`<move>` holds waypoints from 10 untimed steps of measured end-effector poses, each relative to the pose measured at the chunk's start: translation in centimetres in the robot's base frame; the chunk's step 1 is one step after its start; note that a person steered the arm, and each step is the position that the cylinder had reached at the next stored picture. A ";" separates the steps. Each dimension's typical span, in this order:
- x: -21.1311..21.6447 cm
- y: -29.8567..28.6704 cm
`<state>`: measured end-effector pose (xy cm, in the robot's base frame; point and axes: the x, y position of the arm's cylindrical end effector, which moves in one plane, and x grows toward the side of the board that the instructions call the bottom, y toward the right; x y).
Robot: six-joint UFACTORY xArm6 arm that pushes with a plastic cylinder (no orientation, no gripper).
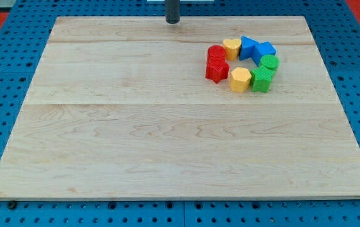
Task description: Move the green circle to the bottom of the yellow heart
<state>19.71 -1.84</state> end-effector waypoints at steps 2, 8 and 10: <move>-0.4 -0.7; 10.4 27.1; 16.3 19.1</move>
<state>36.00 17.24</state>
